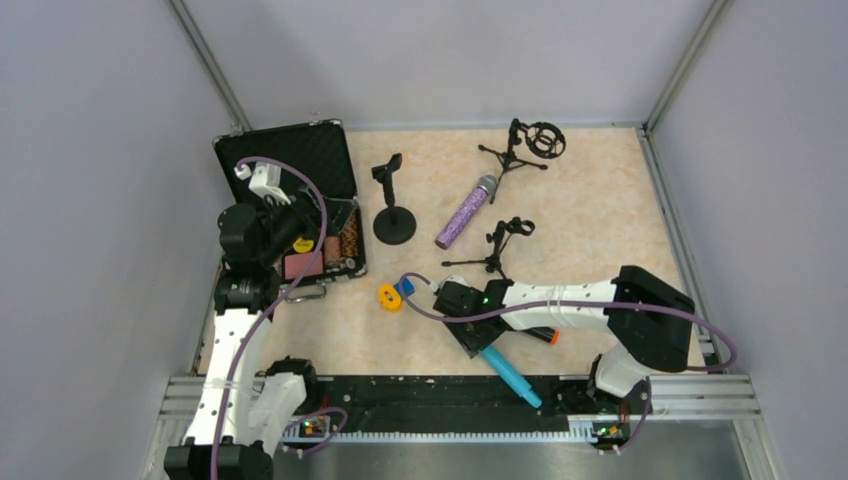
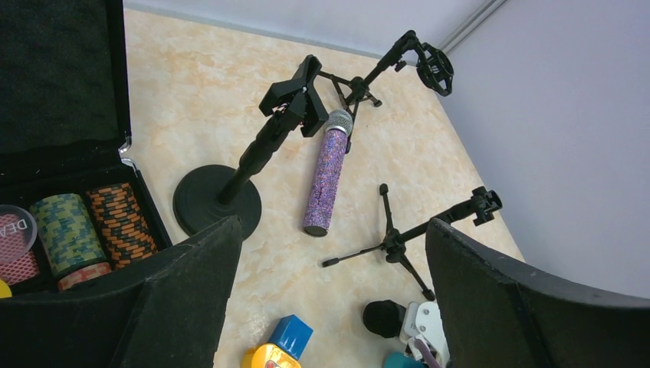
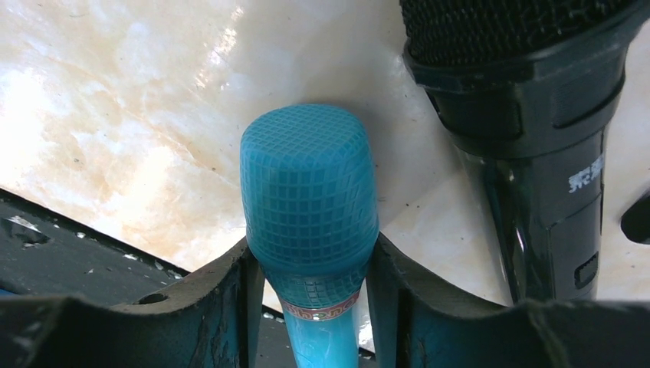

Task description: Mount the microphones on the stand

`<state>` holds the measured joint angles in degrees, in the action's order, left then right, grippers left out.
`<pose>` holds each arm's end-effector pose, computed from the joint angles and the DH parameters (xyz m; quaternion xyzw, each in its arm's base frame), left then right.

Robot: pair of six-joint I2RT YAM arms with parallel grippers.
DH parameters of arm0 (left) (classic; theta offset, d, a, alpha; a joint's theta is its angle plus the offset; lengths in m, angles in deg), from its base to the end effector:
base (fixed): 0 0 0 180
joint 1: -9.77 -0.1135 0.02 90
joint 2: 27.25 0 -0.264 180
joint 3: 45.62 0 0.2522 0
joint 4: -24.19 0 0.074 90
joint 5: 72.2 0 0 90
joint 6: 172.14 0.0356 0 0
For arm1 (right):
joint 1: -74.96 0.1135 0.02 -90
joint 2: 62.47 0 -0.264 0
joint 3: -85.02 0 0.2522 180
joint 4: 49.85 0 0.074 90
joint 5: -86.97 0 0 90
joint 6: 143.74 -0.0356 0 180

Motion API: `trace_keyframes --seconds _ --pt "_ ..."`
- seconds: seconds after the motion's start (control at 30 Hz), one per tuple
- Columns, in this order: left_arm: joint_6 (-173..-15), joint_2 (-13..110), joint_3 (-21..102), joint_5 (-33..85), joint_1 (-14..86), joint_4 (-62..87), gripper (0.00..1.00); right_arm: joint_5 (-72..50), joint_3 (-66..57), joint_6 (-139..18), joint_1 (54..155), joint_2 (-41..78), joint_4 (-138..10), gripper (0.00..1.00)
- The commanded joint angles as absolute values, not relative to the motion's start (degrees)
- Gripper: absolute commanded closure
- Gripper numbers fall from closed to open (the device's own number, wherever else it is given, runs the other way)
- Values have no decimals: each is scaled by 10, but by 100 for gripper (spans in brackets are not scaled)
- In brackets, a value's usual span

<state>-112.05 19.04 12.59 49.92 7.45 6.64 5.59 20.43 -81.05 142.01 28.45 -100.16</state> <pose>0.1886 -0.0113 0.3462 -0.0192 0.7356 -0.3530 0.5778 0.1123 0.2516 0.1594 -0.3284 0.9344 0.0343 0.1336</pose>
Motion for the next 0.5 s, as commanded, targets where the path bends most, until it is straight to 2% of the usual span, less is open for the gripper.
trace_keyframes --seconds 0.0,0.23,0.47 --pt "-1118 182 124 501 71 98 7 49 180 -796 1429 306 -980 98" --pt "-1118 185 123 501 71 97 7 32 156 -775 1429 298 -965 100" --pt "-1116 179 124 496 71 97 7 23 138 -758 1429 239 -916 100"
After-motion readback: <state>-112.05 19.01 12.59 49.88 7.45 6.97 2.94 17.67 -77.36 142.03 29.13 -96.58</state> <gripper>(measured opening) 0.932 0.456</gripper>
